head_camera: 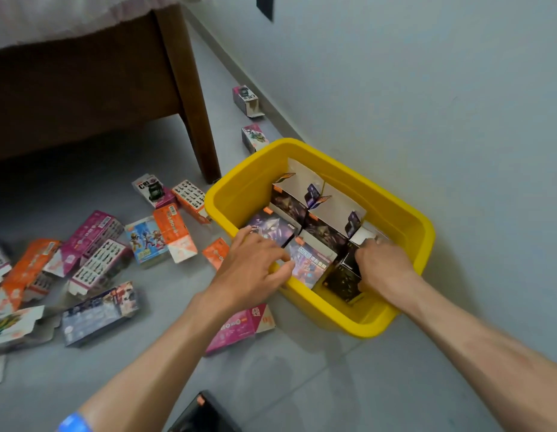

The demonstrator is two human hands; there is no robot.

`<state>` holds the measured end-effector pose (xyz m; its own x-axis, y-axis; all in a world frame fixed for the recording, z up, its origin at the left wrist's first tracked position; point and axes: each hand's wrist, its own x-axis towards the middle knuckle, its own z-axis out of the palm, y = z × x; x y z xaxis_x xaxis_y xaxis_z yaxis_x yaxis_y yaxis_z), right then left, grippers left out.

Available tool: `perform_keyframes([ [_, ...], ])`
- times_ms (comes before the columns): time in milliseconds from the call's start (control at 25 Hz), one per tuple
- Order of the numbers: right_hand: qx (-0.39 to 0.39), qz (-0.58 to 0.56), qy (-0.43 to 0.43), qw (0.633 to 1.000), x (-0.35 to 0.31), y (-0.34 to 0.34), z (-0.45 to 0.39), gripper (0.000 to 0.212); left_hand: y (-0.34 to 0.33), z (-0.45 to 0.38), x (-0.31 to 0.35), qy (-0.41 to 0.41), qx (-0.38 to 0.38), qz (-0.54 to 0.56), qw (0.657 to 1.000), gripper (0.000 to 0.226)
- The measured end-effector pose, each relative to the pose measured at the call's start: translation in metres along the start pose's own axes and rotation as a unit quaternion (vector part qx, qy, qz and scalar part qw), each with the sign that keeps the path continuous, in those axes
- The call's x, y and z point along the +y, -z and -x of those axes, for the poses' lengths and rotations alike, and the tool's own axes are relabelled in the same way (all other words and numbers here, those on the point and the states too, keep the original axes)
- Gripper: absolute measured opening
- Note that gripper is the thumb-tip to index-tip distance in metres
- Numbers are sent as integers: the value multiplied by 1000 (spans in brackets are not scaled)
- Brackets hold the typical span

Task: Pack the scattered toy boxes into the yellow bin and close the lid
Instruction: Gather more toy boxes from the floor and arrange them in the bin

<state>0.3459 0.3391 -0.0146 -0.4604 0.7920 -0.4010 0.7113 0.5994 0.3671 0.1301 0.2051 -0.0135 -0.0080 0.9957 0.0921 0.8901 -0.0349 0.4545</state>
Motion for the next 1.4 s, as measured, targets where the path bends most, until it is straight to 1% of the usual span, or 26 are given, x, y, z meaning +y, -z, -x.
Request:
perform_keyframes([
  [40, -5, -1, 3, 1000, -2, 9, 5, 41, 1, 8, 0, 9, 40, 25, 999, 38],
  [80, 21, -14, 0, 1000, -5, 20, 11, 40, 2, 20, -3, 36, 106, 54, 992, 35],
  [120, 103, -47, 6, 994, -14, 29, 21, 38, 4, 36, -9, 74, 179, 68, 979, 32],
  [160, 234, -109, 29, 966, -31, 32, 34, 34, 5, 55, -17, 103, 212, 55, 970, 29],
  [200, 351, -181, 72, 916, -53, 32, 53, 31, 3, 77, -27, 88, 178, 27, 980, 28],
  [240, 425, -251, 128, 860, -81, 30, 78, 30, -3, 99, -36, 27, 66, -2, 997, 37],
  [280, 439, -299, 202, 823, -108, 22, 103, 29, -11, 119, -40, -49, -109, -22, 993, 55],
  [320, 409, -321, 272, 810, -133, 10, 123, 28, -18, 142, -43, -103, -281, -44, 953, 75],
  [360, 357, -324, 319, 816, -156, -5, 135, 26, -27, 163, -45, -141, -408, -74, 899, 92],
  [400, 278, -317, 338, 841, -177, -21, 142, 22, -35, 184, -47, -165, -475, -110, 857, 104],
  [440, 181, -321, 330, 869, -188, -34, 145, 20, -44, 201, -45, -174, -493, -145, 840, 110],
  [480, 107, -333, 301, 887, -194, -43, 145, 29, -52, 212, -46, -168, -476, -168, 847, 109],
  [520, 75, -341, 278, 895, -197, -50, 143, 43, -55, 216, -48, -142, -423, -162, 880, 105],
  [600, 72, -428, 220, 874, -195, -53, 137, 68, -49, 204, -53, -10, -258, -53, 965, 98],
  [680, 82, -564, 113, 814, -188, -43, 128, 86, -33, 179, -53, 65, -99, 63, 991, 97],
  [720, 62, -626, 64, 775, -183, -35, 123, 91, -27, 167, -52, 62, -55, 87, 993, 96],
  [800, 25, -704, 14, 710, -179, -19, 115, 80, -18, 150, -48, 33, -28, 105, 994, 97],
  [880, 67, -734, 0, 676, -175, -4, 113, 57, -8, 140, -50, 40, -33, 132, 990, 102],
  [960, 145, -722, 14, 677, -166, 6, 116, 35, 6, 130, -53, 78, -69, 195, 975, 105],
  [1040, 189, -694, 46, 694, -156, 14, 122, 27, 17, 121, -51, 103, -98, 265, 954, 94],
  [1120, 206, -693, 79, 687, -143, 22, 129, 30, 29, 109, -37, 116, -87, 365, 920, 77],
  [1160, 214, -706, 96, 668, -136, 29, 131, 37, 38, 102, -29, 115, -76, 424, 895, 72],
  [1200, 230, -730, 108, 634, -127, 37, 133, 46, 47, 95, -22, 105, -65, 482, 868, 70],
  [1280, 279, -784, 117, 542, -110, 54, 132, 53, 68, 79, -5, 67, -46, 565, 821, 65],
  [1320, 307, -796, 115, 509, -101, 62, 129, 48, 78, 69, 4, 43, -38, 579, 813, 62],
  [1400, 319, -807, 80, 490, -83, 76, 118, 46, 89, 49, 24, 3, -24, 559, 829, 57],
])
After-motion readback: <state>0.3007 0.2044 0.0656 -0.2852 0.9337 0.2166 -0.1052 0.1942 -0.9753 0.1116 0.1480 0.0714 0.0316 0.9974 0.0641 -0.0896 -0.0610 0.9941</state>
